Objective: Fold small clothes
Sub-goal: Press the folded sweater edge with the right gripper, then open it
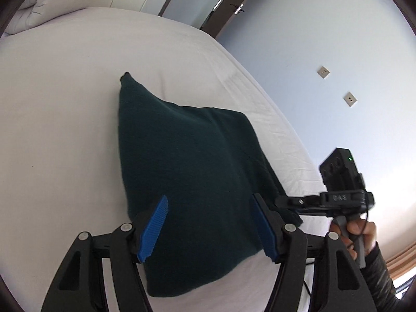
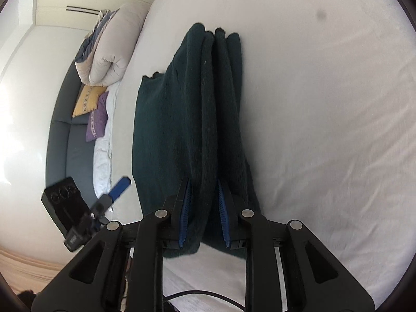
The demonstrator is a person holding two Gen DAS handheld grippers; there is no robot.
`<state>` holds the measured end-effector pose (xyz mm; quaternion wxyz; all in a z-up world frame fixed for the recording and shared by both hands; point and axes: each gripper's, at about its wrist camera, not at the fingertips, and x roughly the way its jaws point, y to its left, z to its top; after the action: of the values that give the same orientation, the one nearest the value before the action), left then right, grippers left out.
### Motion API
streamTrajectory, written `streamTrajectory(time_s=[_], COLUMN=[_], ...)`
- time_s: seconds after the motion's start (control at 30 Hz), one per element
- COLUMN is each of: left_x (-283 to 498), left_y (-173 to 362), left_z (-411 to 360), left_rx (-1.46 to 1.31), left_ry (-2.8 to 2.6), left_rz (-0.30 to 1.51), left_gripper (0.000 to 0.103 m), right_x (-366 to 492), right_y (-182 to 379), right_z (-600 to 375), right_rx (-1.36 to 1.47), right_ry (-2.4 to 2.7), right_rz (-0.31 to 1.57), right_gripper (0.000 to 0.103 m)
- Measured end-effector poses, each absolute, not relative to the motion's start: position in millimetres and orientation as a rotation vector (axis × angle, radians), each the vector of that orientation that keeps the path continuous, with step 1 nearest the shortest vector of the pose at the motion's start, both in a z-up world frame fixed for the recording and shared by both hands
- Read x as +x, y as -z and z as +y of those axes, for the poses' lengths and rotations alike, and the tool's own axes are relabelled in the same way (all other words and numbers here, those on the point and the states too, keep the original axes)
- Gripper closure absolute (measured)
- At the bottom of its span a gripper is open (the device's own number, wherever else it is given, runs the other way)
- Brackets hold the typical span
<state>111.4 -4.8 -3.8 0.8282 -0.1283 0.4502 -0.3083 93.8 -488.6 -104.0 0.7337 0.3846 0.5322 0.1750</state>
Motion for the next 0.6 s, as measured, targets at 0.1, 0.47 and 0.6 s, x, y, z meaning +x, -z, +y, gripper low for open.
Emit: streamTrajectory(time_s=[0.1,0.47,0.6], left_x=[123,131,136], left_y=[21,23,22], left_z=[-14,-37,-51], left_rx=[-0.235,-0.128,-0.135], left_ry=[0.623,0.544,0.535], left_rz=[0.959,0.918,0.916], left_gripper=[0.036,0.036,0.036], right_x=[73,36,34], right_y=[94,64,76], right_z=[-475,-434,-457], right_rx=[0.812,0.542,0.653], right_ry=[-0.354,-0.233,-0.199], right_rz=[1.163,1.143,1.14], right_gripper=[0.083,0.083,0.097])
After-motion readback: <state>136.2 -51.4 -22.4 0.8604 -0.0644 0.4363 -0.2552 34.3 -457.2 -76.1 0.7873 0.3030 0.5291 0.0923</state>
